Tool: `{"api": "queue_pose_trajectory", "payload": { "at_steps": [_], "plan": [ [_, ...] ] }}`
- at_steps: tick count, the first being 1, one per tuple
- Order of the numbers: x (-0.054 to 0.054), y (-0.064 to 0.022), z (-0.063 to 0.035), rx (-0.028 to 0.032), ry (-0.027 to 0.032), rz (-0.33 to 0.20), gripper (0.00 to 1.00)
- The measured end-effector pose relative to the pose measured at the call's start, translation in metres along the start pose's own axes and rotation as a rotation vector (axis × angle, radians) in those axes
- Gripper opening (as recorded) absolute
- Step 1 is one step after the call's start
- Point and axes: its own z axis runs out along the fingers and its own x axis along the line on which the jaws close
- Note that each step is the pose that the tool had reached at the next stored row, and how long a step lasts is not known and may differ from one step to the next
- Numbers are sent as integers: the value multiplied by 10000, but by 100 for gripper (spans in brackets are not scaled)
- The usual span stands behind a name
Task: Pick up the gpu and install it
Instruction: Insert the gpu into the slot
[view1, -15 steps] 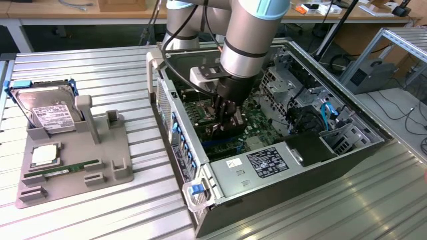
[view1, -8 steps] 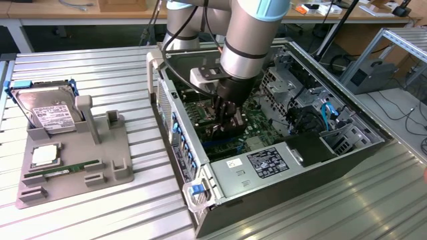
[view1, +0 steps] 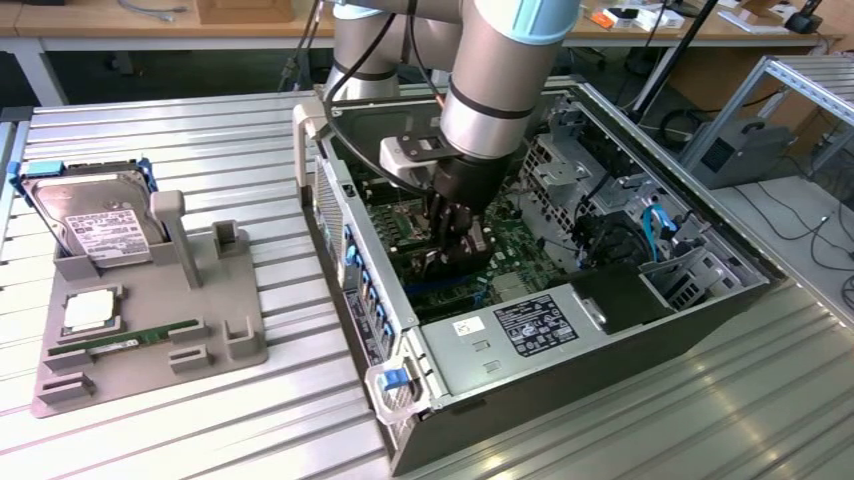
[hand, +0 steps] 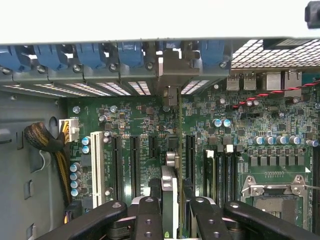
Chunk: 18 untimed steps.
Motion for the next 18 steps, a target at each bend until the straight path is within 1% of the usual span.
{"api": "queue_pose_trajectory", "payload": {
  "at_steps": [8,15,16,18],
  "plan": [
    [0,-1,40,-1,3,0,27],
    [-1,-2,44,2,-5,0,27],
    [-1,-2,45,2,-4,0,28],
    [-1,-1,43,1,-1,0,40]
  ]
}}
